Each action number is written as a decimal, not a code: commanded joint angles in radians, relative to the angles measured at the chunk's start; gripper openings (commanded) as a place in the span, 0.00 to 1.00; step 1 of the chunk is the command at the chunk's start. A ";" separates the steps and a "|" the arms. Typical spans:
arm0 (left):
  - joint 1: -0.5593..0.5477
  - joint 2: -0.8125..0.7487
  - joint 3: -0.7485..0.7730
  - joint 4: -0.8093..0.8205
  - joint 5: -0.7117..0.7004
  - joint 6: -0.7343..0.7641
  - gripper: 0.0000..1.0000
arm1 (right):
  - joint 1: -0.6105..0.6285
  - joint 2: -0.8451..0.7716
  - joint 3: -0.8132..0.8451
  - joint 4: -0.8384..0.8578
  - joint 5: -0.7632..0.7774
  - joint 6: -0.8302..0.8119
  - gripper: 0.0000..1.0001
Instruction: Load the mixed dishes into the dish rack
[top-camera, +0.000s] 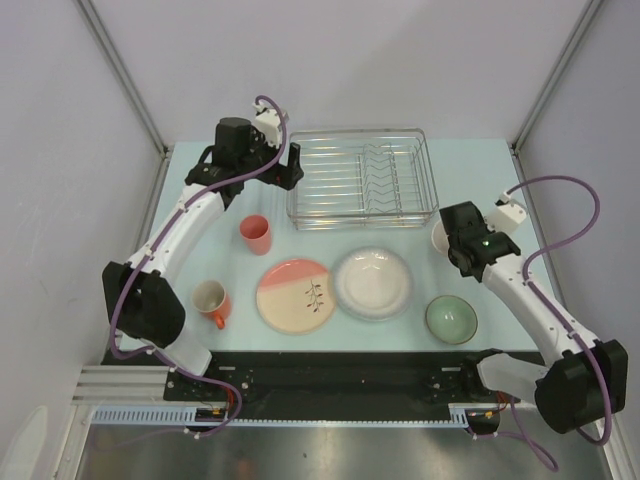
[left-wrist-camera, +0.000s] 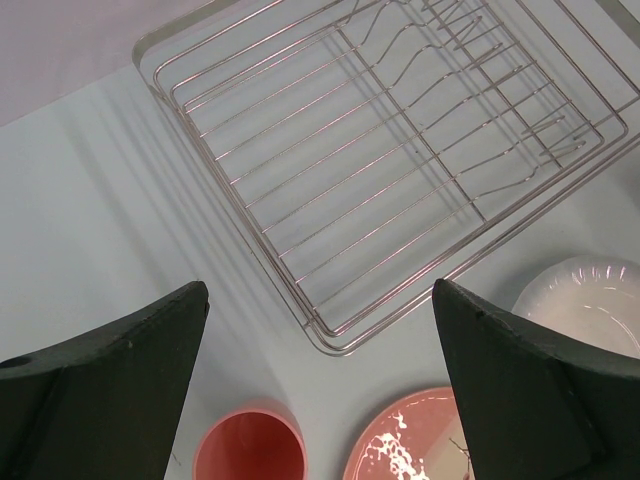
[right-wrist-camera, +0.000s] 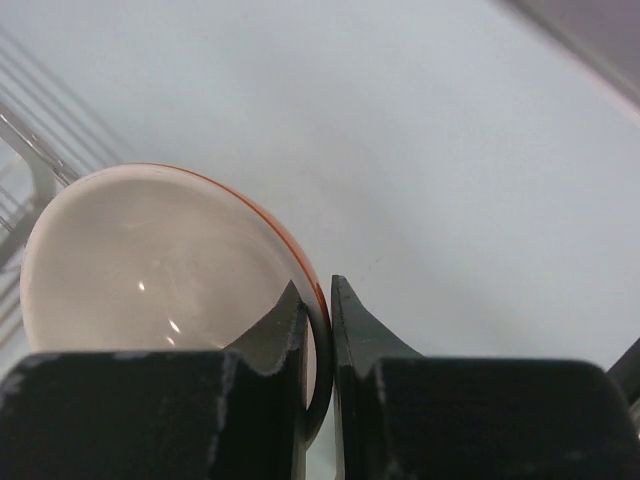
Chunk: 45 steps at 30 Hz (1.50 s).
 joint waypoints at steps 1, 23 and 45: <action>0.007 -0.018 0.002 0.024 0.020 -0.016 1.00 | 0.024 -0.037 0.131 -0.059 0.249 -0.046 0.00; 0.109 0.085 0.088 -0.054 0.164 -0.063 0.99 | 0.227 0.940 0.783 1.755 0.608 -2.103 0.00; 0.161 -0.012 -0.007 -0.017 0.204 -0.080 1.00 | 0.156 1.195 1.163 0.655 0.490 -1.314 0.00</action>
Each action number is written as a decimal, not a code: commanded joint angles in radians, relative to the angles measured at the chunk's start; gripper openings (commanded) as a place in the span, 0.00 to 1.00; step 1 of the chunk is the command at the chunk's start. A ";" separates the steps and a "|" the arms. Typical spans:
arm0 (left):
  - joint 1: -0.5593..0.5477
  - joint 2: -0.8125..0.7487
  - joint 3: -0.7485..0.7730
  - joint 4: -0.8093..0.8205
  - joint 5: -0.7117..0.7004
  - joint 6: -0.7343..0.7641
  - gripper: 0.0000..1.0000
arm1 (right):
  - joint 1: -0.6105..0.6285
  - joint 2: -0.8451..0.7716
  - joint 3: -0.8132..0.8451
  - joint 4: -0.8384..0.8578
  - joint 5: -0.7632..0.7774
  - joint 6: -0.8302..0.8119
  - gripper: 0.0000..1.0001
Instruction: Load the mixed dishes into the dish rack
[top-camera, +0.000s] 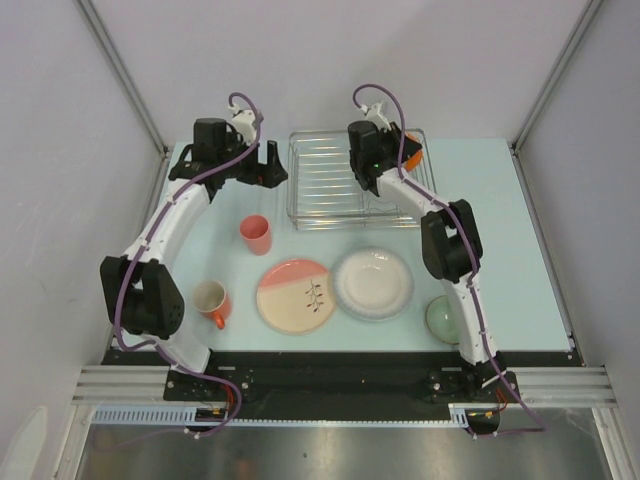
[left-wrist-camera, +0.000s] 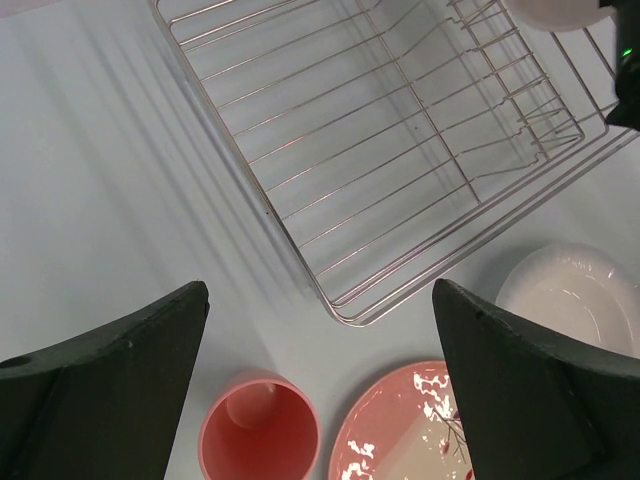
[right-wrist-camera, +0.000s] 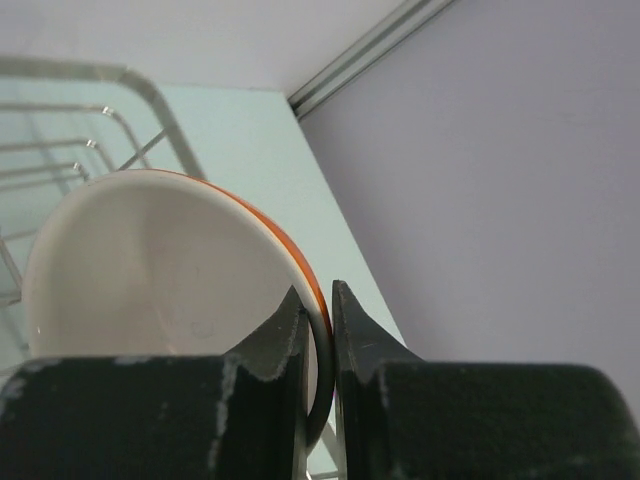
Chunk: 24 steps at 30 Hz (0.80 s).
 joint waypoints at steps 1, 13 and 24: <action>0.007 -0.054 0.000 0.026 0.025 -0.010 1.00 | -0.016 0.035 0.067 -0.212 -0.027 0.170 0.00; 0.015 -0.068 -0.027 0.033 0.025 -0.004 1.00 | -0.050 0.016 0.025 -0.094 -0.006 0.091 0.00; 0.020 -0.066 -0.038 0.044 0.034 -0.012 0.99 | -0.050 0.017 0.008 -0.062 -0.016 0.090 0.00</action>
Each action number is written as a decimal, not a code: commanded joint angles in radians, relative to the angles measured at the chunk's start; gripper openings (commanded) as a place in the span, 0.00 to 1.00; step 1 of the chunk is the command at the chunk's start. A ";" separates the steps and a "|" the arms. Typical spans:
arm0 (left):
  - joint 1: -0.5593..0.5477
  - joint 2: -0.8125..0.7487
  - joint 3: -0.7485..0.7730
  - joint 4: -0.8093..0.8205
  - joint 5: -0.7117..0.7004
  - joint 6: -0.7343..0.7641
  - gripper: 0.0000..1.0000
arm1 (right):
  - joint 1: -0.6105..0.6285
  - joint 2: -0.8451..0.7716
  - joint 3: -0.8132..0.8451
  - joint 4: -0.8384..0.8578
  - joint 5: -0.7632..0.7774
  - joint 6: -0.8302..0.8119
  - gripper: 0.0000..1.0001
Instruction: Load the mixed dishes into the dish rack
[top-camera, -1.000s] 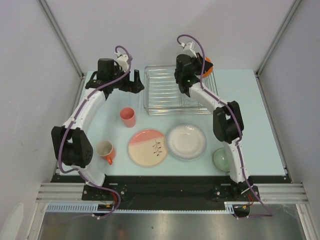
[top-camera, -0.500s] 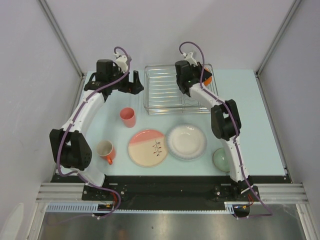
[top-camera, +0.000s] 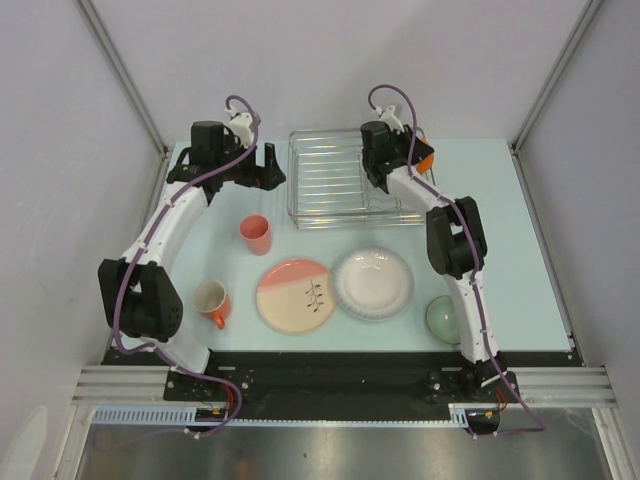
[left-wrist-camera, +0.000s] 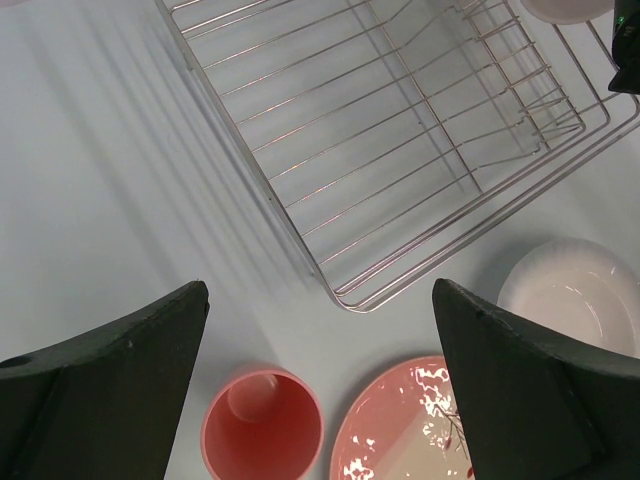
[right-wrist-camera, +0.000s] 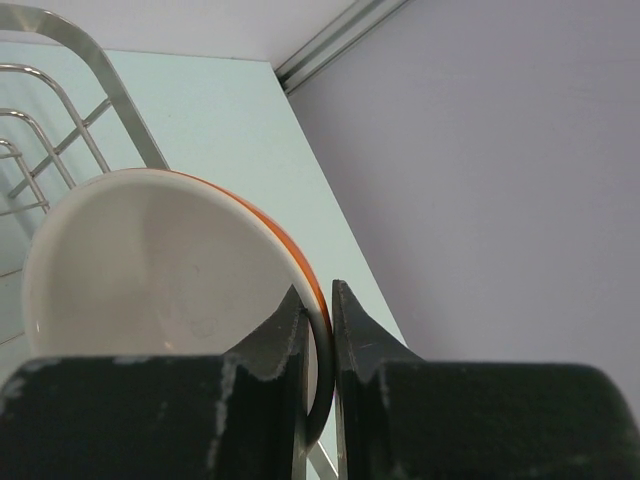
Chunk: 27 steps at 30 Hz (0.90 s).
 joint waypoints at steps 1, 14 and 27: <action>0.007 -0.046 -0.004 0.030 0.027 -0.010 1.00 | 0.027 -0.012 0.018 0.037 0.008 0.010 0.00; 0.014 -0.046 -0.012 0.030 0.018 -0.002 1.00 | 0.043 0.051 0.047 -0.088 -0.004 0.140 0.02; 0.018 -0.047 -0.027 0.033 0.024 -0.002 1.00 | 0.061 0.038 0.066 -0.208 -0.064 0.252 0.61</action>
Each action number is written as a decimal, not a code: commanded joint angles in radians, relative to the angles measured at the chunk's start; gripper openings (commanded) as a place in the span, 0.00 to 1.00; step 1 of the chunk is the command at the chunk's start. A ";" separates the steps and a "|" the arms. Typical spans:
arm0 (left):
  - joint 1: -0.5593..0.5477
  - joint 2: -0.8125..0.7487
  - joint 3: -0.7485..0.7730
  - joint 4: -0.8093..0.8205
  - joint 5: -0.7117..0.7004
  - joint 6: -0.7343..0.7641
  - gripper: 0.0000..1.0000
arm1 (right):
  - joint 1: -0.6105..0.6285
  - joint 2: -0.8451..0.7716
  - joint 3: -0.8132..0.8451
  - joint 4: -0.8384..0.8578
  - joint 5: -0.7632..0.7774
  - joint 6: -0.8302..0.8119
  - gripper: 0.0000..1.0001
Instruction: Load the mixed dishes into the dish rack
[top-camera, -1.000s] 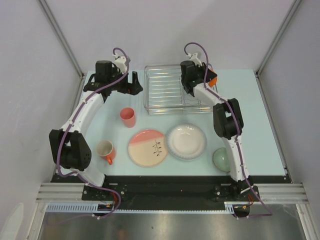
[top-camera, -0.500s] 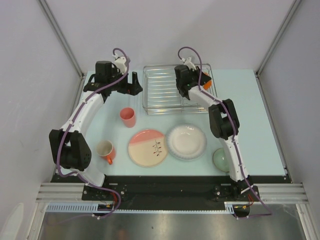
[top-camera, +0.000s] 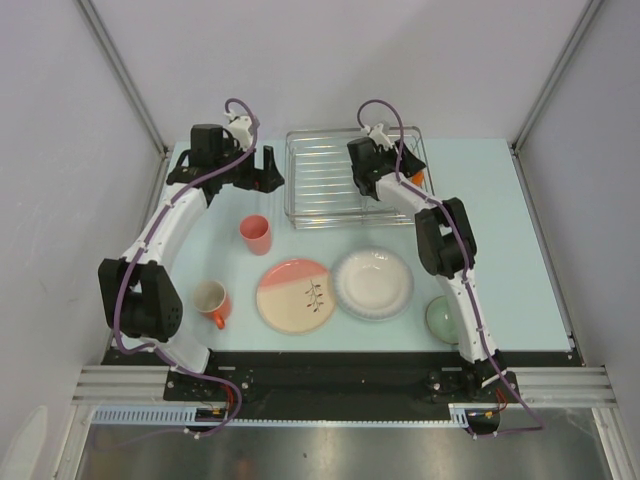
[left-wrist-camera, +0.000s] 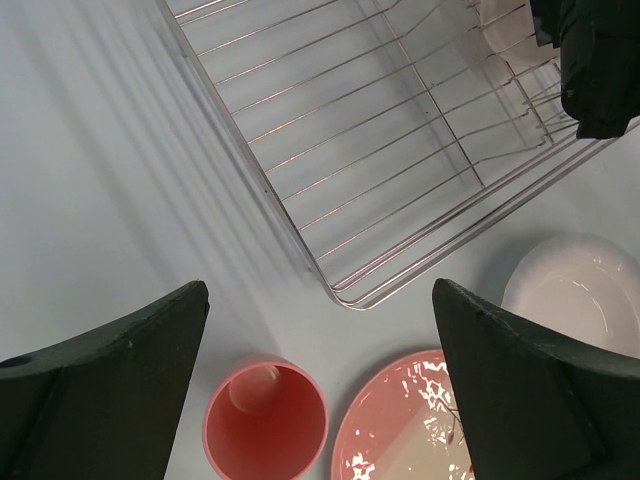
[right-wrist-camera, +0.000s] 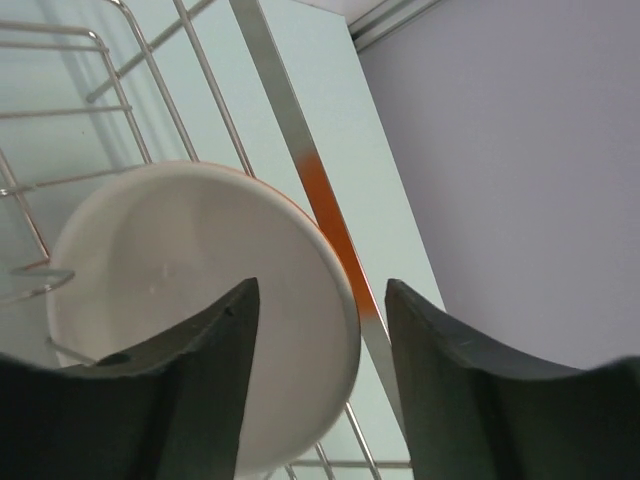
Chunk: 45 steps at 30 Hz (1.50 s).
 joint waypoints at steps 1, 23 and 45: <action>0.007 -0.045 -0.007 0.032 0.026 -0.001 1.00 | 0.021 -0.041 0.056 -0.022 -0.008 0.053 0.61; 0.007 0.013 -0.016 0.074 0.062 -0.003 1.00 | 0.055 -0.911 -0.648 -0.948 -0.441 1.176 0.70; 0.006 0.025 0.009 0.074 0.083 -0.006 1.00 | 0.103 -1.315 -1.160 -0.811 -0.892 1.336 0.70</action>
